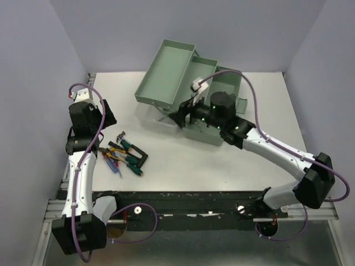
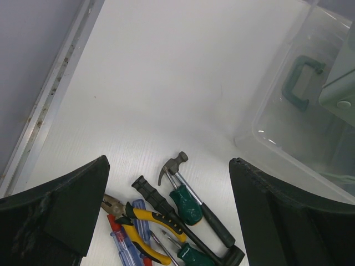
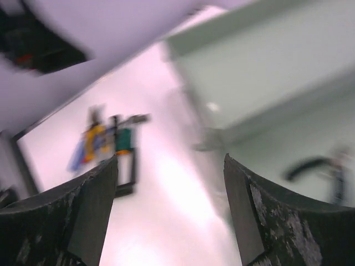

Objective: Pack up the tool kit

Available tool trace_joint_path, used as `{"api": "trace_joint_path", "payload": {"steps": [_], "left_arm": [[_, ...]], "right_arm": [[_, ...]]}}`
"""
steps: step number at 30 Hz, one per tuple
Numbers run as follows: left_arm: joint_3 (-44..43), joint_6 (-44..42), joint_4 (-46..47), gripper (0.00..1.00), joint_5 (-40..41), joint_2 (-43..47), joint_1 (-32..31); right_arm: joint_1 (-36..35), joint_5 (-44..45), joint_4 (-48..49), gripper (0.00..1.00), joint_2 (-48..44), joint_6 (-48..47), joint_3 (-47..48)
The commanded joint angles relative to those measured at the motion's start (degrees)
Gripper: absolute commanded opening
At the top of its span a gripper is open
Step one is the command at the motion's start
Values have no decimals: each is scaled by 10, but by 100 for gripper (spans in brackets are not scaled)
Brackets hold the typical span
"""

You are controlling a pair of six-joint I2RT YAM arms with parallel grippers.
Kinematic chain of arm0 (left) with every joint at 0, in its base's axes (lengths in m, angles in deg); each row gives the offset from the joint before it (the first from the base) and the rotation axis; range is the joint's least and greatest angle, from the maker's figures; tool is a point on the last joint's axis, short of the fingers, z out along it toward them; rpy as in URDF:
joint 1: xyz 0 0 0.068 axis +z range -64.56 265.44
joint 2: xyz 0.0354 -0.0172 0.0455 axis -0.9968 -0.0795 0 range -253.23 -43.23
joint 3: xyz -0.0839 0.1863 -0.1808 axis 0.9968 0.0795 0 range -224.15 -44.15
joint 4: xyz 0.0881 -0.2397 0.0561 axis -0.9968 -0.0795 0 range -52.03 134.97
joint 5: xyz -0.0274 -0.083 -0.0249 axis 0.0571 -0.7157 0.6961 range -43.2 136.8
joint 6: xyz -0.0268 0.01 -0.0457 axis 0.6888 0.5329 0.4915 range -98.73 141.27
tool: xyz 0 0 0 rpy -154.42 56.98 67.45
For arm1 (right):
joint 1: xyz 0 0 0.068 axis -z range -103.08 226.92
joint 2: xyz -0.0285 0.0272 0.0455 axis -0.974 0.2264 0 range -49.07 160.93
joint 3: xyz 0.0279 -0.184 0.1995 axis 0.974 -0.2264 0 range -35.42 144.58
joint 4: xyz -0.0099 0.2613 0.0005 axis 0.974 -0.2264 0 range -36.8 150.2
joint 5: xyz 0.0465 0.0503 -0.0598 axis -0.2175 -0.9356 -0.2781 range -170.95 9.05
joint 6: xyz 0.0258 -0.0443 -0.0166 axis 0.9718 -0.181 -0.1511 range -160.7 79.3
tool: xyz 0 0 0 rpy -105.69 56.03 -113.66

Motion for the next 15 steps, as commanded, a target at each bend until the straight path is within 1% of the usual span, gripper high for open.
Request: {"api": "trace_joint_path", "payload": {"steps": [1,2,5,6,8,11,13,15], "left_arm": [[6,-6,18,99,-14,2,4],[7,-6,19,99,-14,2,4],[7,-5,19,99,-15,4,3],[8,-6,19,99,-15,5,4],[8,-6,19,99,-14,7,4],[8,-6,19,99,-16,9,3],[8,-6,20,99,-17,9,3],[8,-6,20,99,-18,9,3]], "right_arm": [[-117,-185,86,84,45,-71,-34],[-132,-190,78,84,76,-63,-17],[-145,-228,98,74,164,-15,16],[-149,-228,103,74,195,-12,27],[-161,-221,86,73,238,-39,62],[-184,-184,18,73,290,-111,121],[-198,-165,-10,74,308,-141,144],[-213,-135,-25,73,309,-170,144]]}}
